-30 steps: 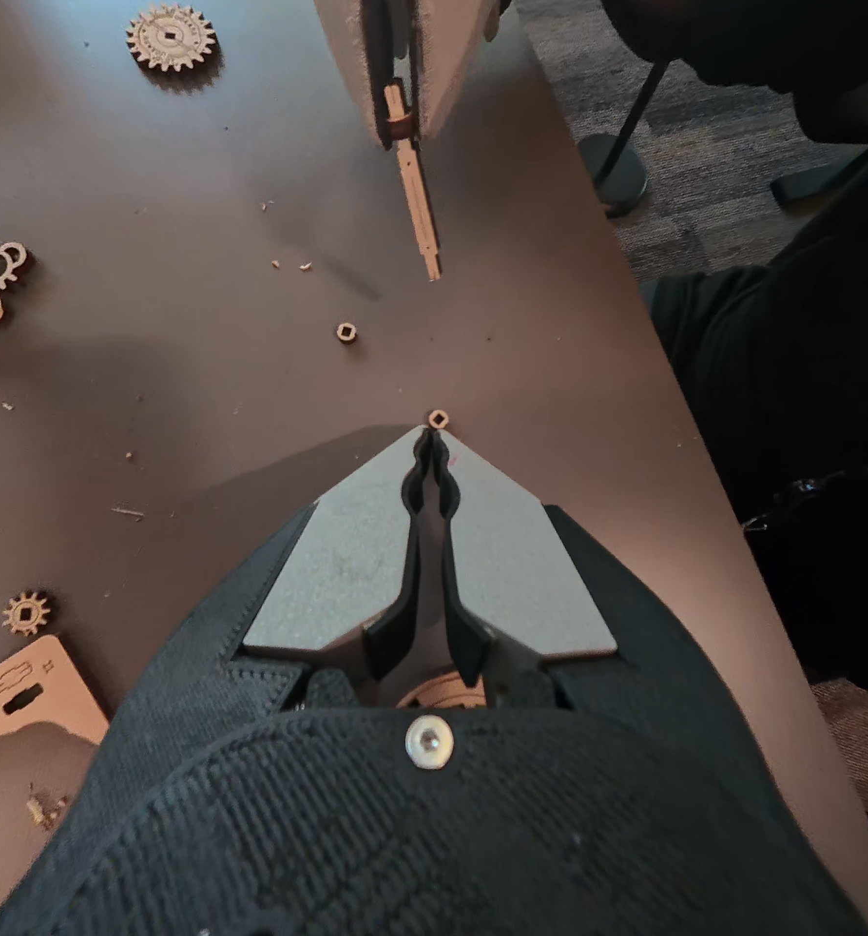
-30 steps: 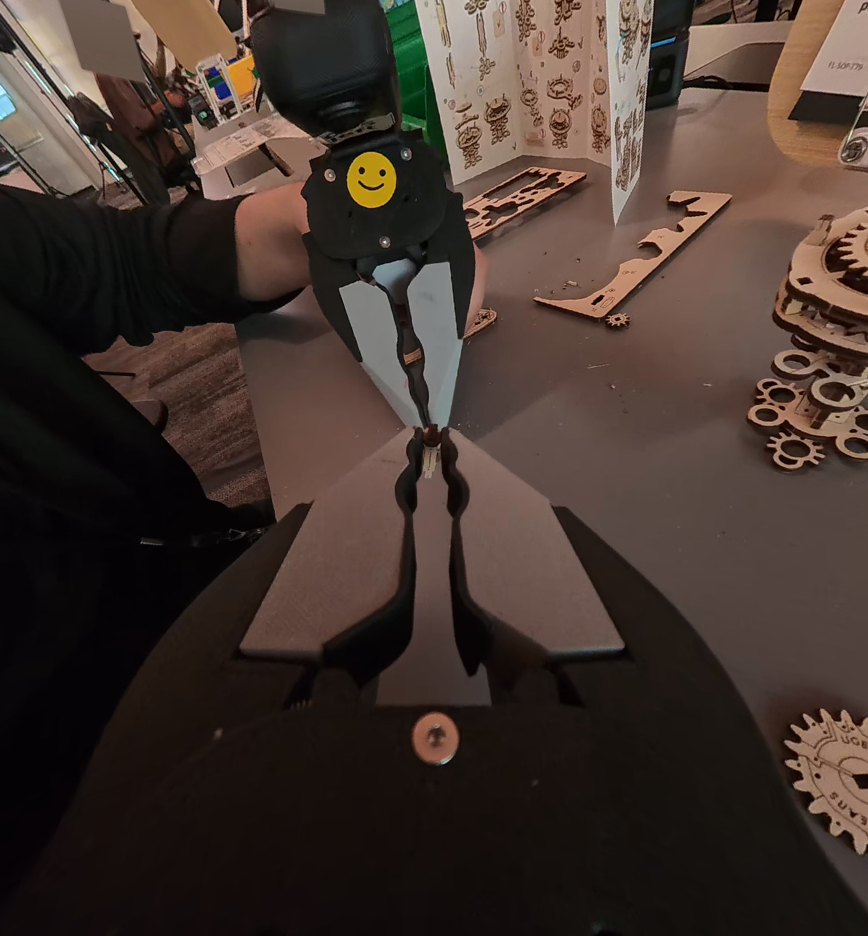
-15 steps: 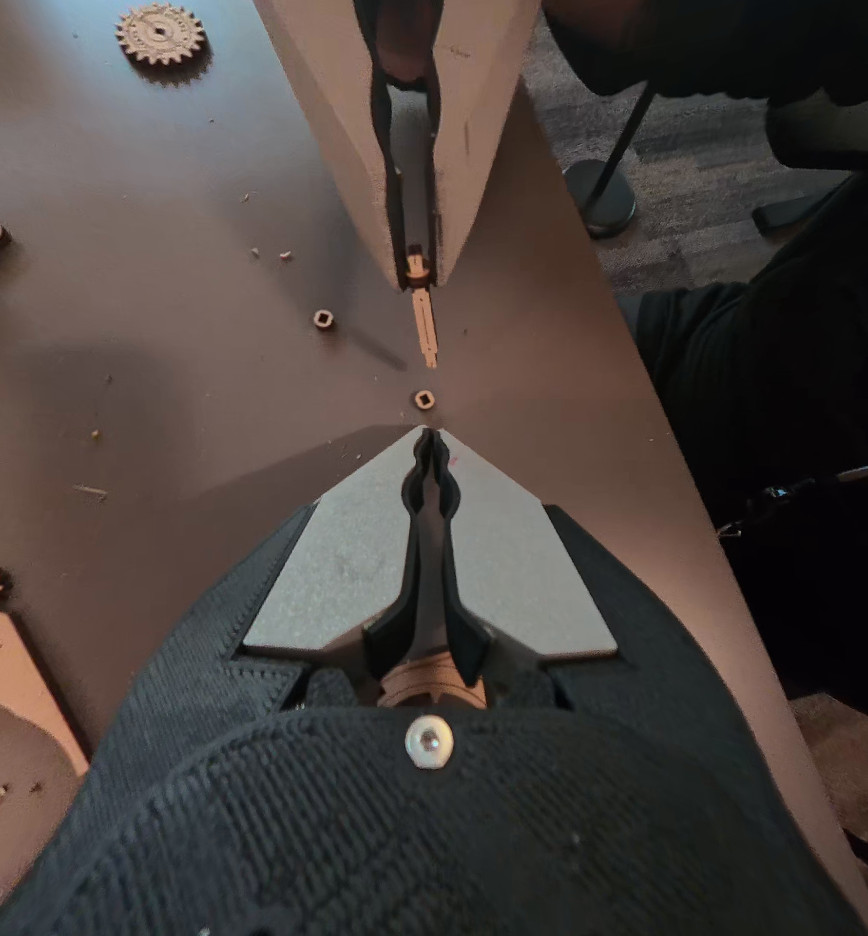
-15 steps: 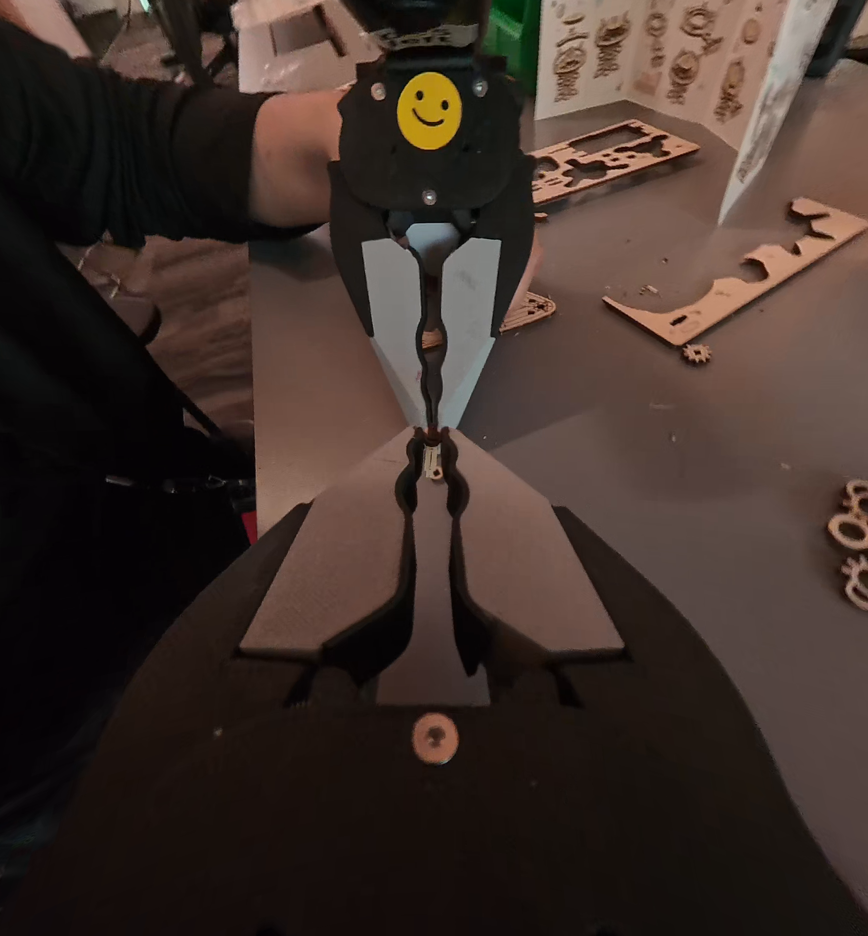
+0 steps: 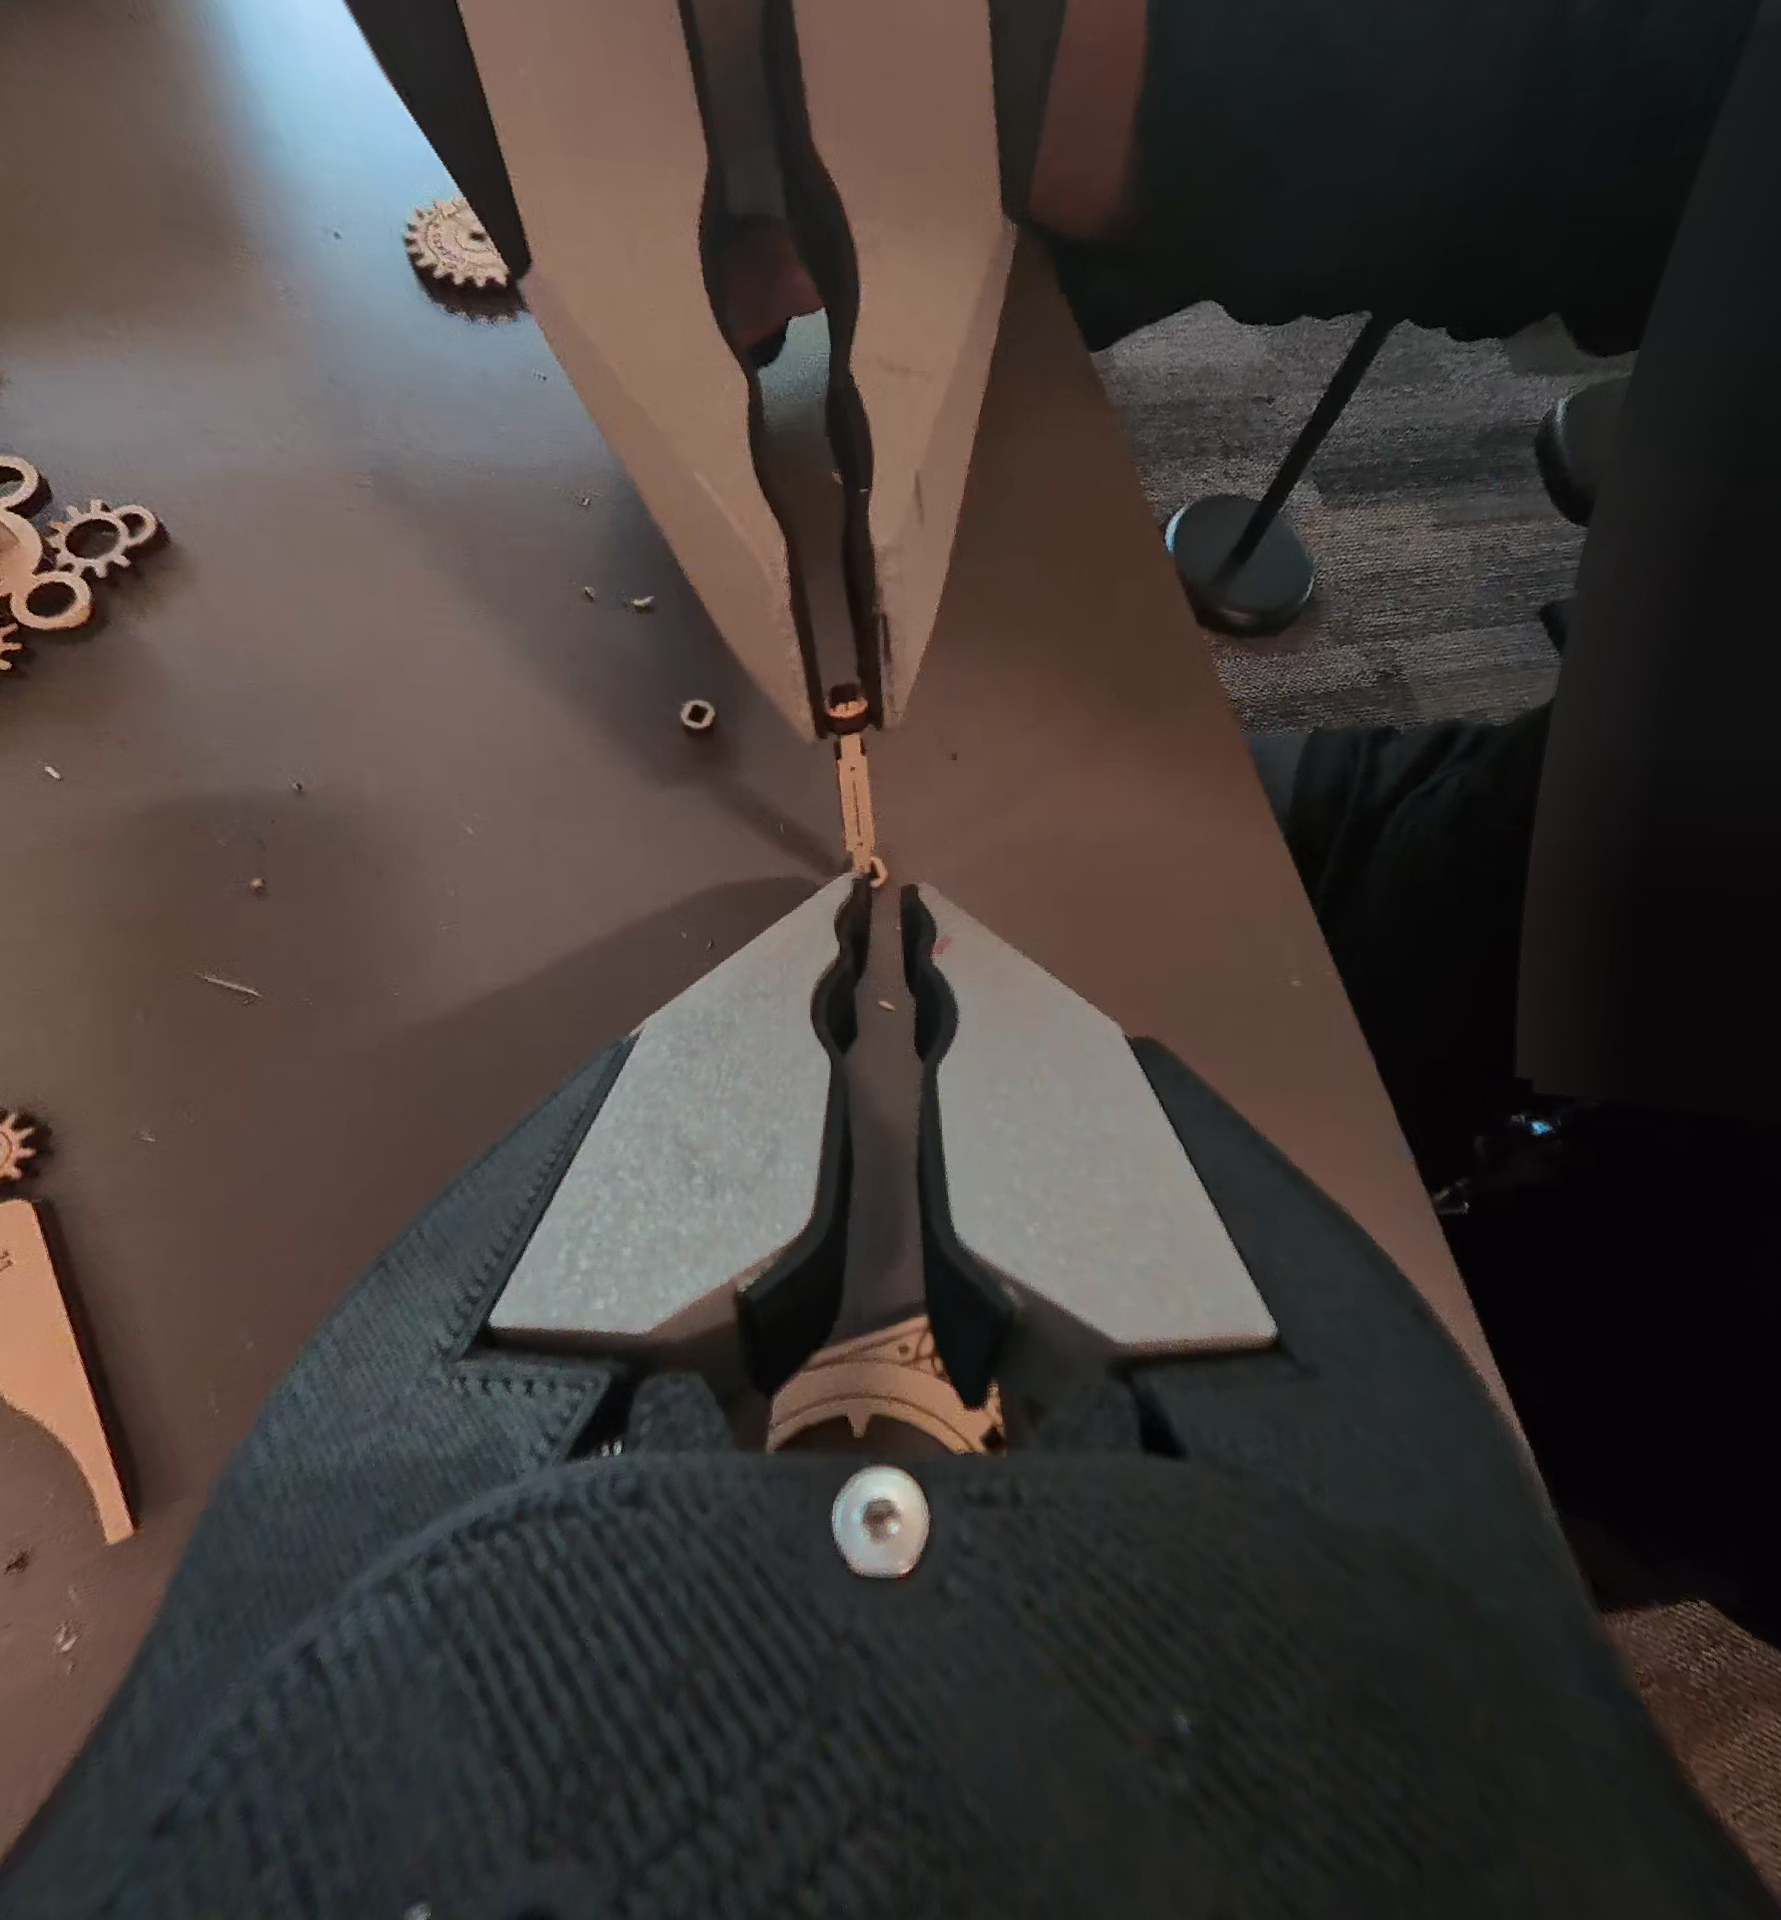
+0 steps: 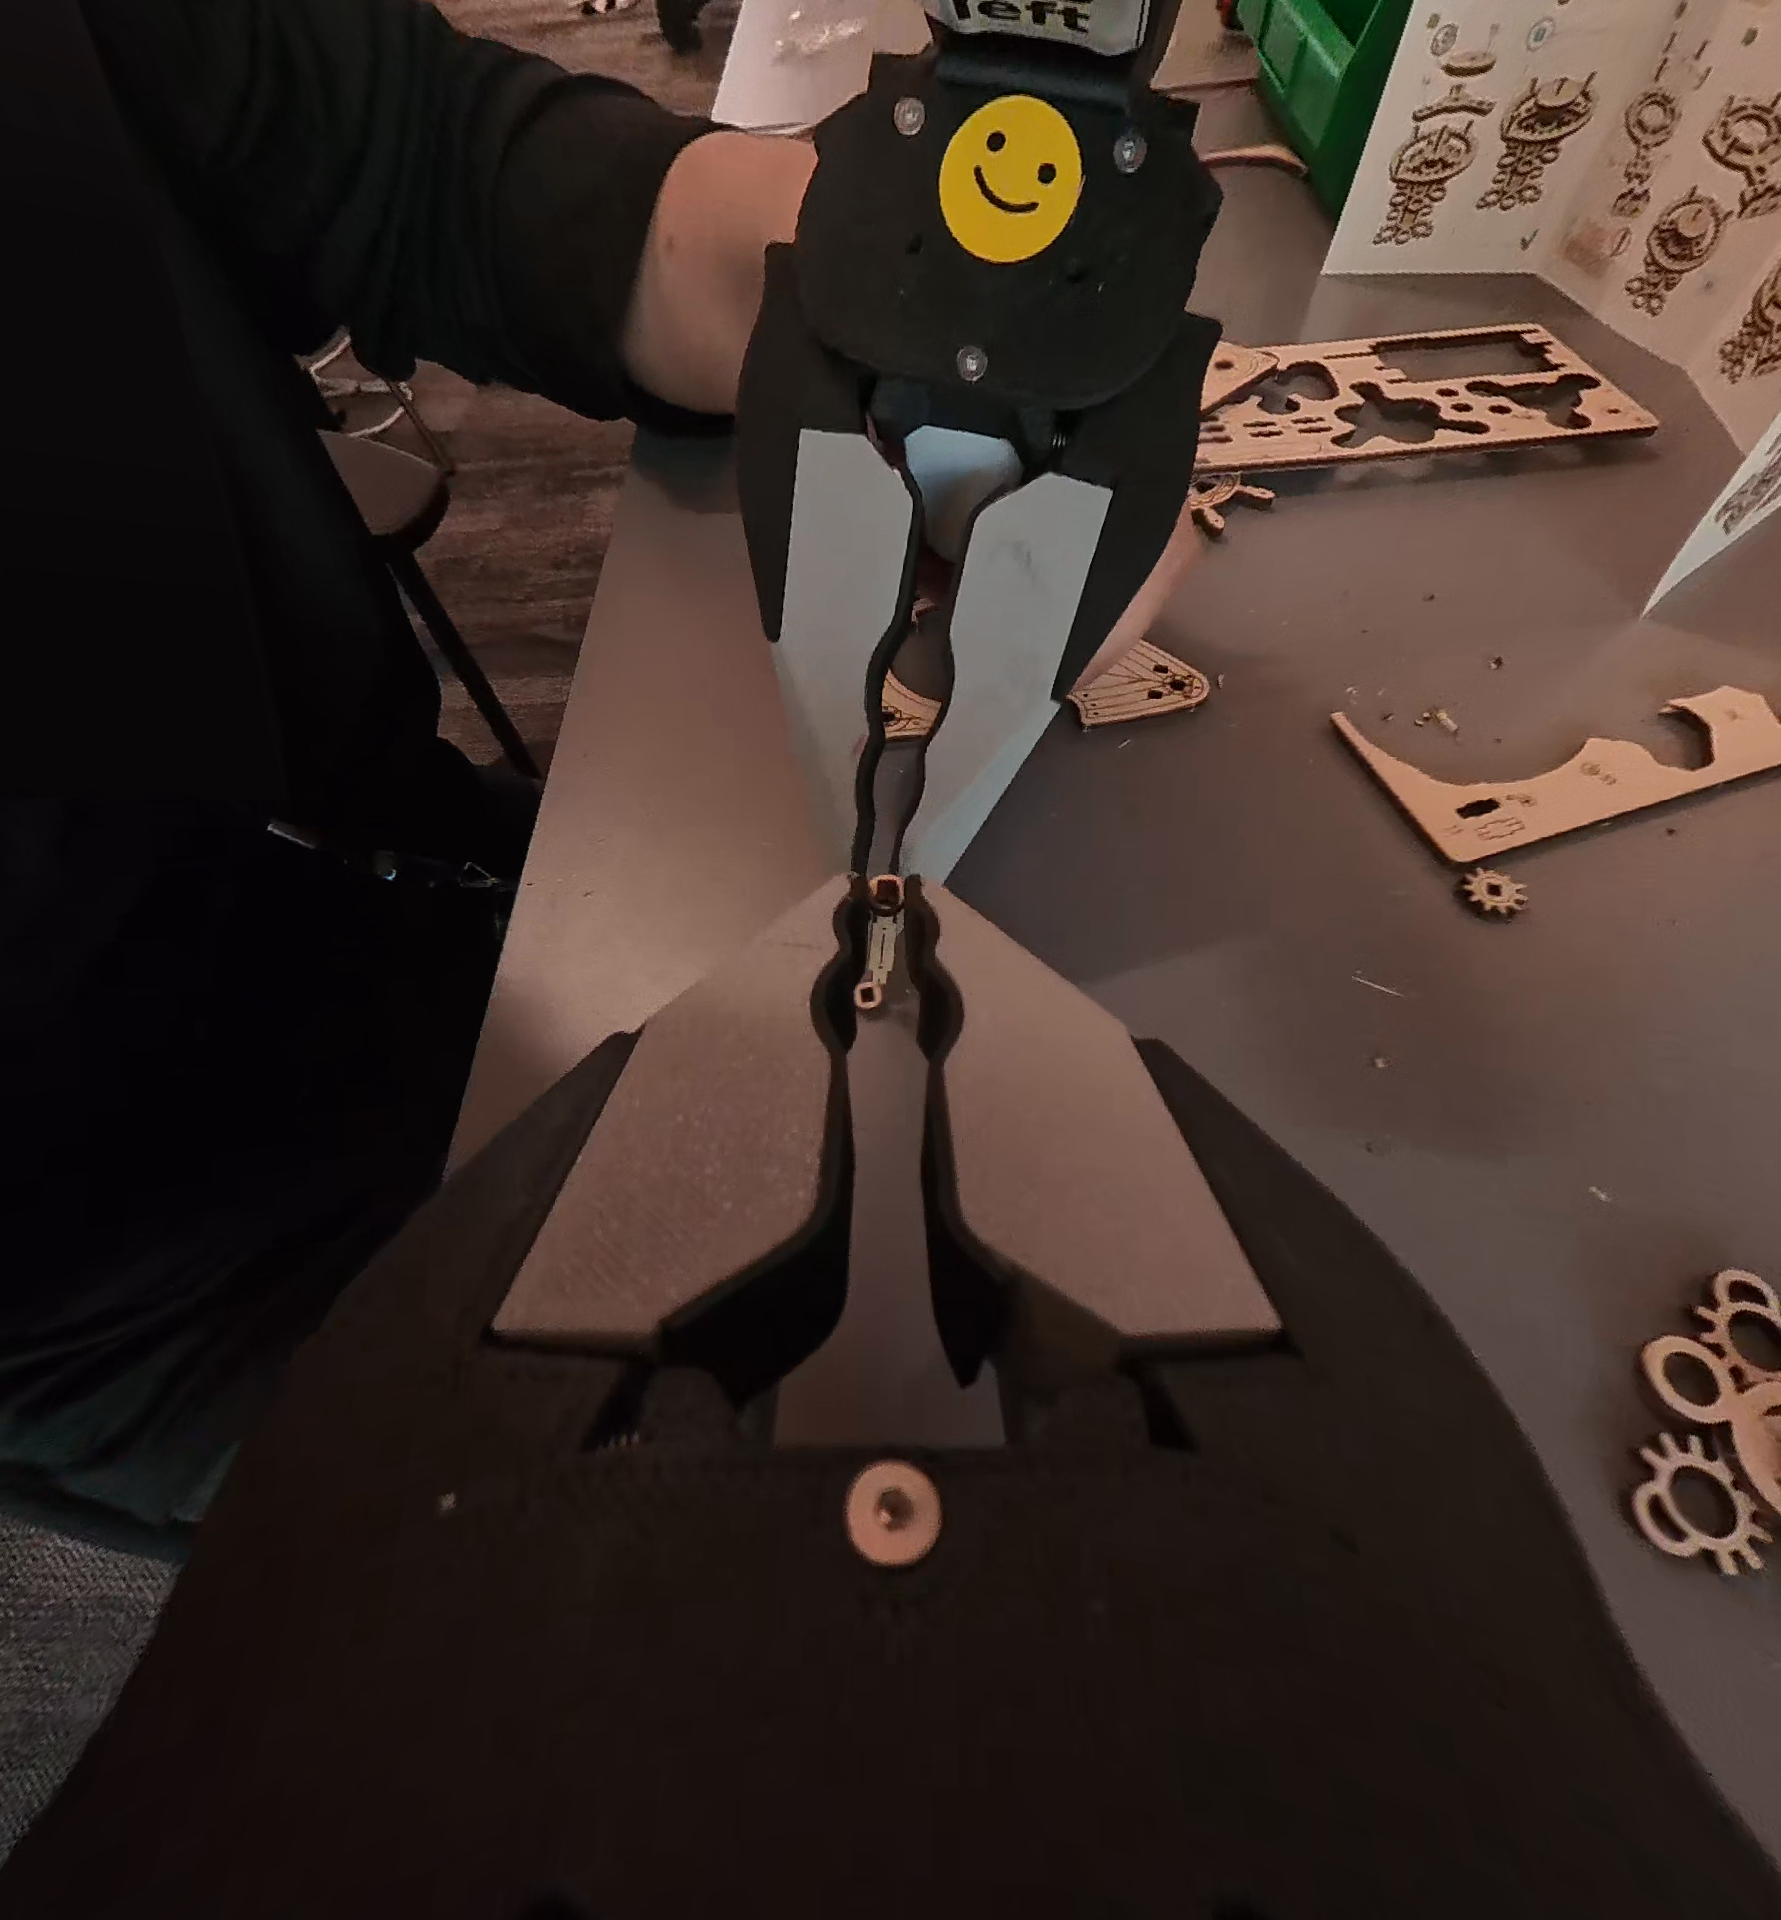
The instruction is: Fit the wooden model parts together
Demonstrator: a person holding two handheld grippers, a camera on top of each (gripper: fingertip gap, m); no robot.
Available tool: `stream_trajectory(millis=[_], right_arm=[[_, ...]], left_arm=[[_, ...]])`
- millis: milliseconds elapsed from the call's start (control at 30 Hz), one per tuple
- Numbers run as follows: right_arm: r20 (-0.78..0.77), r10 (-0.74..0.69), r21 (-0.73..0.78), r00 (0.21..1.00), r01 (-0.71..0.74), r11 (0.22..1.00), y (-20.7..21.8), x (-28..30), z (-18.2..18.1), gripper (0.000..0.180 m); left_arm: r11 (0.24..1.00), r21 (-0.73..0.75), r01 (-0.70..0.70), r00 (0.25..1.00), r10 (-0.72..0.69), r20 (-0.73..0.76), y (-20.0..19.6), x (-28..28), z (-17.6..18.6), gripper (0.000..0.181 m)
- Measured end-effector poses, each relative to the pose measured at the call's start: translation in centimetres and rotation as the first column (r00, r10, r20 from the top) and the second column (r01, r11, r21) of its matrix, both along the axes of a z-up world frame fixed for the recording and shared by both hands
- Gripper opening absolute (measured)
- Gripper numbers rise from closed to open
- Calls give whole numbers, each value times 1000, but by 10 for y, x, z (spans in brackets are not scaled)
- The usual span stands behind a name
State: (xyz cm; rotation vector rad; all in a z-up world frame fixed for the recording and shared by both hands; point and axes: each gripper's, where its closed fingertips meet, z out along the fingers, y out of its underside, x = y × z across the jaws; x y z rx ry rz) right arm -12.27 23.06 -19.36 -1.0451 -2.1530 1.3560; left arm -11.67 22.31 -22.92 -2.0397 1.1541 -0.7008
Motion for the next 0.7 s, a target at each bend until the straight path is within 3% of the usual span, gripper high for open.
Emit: stream_trajectory(millis=[700], right_arm=[[40,69,3,997,-69,998,-5,-2,-4,3]], left_arm=[[997,-70,-43,993,50,104,8,6,10,10]])
